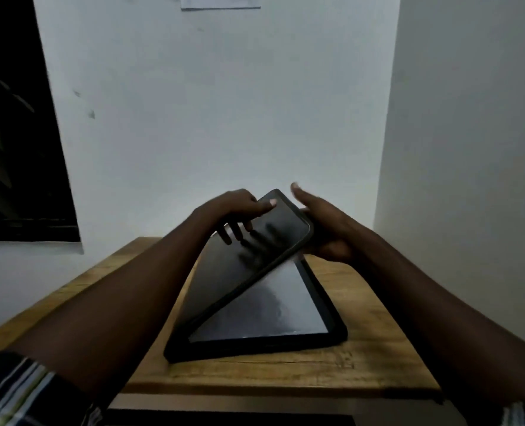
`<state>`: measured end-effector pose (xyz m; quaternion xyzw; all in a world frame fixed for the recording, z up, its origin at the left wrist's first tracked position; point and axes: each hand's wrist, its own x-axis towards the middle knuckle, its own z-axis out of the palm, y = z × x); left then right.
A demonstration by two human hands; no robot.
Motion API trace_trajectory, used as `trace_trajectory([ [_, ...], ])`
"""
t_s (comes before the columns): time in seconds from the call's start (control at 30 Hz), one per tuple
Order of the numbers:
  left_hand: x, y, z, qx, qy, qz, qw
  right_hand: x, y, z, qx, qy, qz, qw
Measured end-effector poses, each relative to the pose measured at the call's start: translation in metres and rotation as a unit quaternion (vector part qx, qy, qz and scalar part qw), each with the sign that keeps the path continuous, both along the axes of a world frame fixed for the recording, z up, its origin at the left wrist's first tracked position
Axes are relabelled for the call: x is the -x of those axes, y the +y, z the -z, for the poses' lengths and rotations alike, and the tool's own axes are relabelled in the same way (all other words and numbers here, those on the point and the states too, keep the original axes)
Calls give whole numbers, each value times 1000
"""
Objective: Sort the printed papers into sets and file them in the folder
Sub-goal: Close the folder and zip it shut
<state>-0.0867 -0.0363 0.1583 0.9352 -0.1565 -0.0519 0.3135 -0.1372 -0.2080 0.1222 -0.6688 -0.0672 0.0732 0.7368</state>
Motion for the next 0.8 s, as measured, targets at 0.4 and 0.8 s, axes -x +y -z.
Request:
trace_trajectory([
  [0.4,-27,-43,75,-67,-41,20,997,-11,-50,86,150,96,124,976],
  [0.8,-57,-19,119,-103,-146,197,964,-48,-37,123,567,-66,198,797],
])
